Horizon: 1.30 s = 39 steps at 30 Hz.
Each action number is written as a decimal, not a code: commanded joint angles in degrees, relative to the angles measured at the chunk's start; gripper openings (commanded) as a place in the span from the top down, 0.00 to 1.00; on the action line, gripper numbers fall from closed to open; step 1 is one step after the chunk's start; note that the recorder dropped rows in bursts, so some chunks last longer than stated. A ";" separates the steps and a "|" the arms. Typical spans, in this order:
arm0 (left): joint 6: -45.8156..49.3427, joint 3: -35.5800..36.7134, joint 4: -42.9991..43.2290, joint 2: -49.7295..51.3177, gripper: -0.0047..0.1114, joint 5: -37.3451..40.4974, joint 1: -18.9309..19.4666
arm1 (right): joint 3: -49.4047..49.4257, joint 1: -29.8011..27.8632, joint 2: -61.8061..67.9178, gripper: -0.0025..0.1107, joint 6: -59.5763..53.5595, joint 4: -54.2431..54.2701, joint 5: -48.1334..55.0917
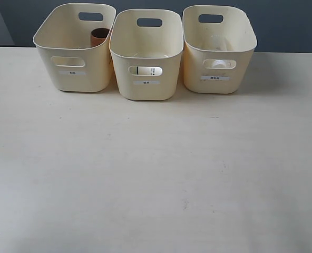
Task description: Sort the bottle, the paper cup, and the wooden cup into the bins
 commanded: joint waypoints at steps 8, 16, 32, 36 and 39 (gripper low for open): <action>-0.11 0.07 0.00 -0.28 0.96 -0.32 -0.18 | 0.11 0.22 -0.26 0.44 -0.94 -5.10 6.05; -0.11 0.07 0.00 -0.28 0.96 -0.32 -0.18 | 0.11 -3.03 -0.26 0.44 0.13 -4.52 5.85; -0.11 0.07 0.00 -0.28 0.96 -0.32 -0.18 | 0.11 -7.84 -0.26 0.44 0.13 -4.63 5.85; -0.11 0.07 0.00 -0.28 0.96 -0.32 -0.18 | 0.11 -7.84 -0.26 0.44 0.17 -4.63 5.98; -0.11 0.07 0.00 -0.28 0.96 -0.32 -0.18 | 0.11 -7.84 -0.26 0.44 0.17 -4.63 5.98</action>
